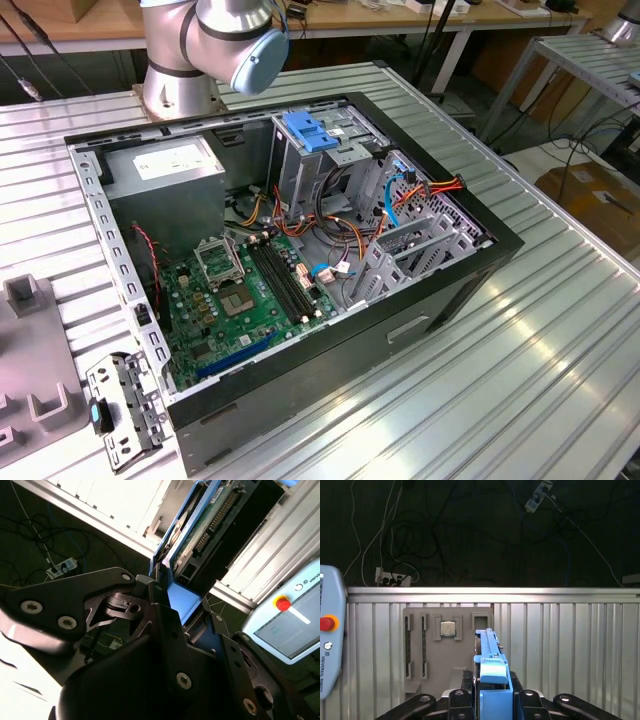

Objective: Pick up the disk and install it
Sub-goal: 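Pick up the disk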

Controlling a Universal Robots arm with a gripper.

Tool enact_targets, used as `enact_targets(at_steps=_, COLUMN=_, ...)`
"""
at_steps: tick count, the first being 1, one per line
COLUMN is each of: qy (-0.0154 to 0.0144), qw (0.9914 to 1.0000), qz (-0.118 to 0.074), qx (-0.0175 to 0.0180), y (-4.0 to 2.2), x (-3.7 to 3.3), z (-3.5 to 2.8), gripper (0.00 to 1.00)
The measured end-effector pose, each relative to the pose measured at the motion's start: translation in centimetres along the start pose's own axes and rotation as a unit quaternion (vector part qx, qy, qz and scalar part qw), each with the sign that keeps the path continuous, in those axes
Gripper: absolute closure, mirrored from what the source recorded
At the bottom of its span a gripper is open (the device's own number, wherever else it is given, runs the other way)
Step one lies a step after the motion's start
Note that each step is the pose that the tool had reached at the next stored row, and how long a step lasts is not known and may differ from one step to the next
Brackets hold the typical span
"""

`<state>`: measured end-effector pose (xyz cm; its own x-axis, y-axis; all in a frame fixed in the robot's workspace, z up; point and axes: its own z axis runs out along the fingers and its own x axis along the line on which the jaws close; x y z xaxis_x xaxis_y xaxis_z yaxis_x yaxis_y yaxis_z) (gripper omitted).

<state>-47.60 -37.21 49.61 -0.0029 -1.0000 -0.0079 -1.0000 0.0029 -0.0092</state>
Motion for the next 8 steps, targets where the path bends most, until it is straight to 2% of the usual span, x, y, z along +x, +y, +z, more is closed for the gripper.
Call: enact_targets(at_steps=8, qy=0.0000, qw=1.00000, qz=0.000, qx=0.0000, y=-0.01, x=-0.01, z=-1.38, gripper=0.63)
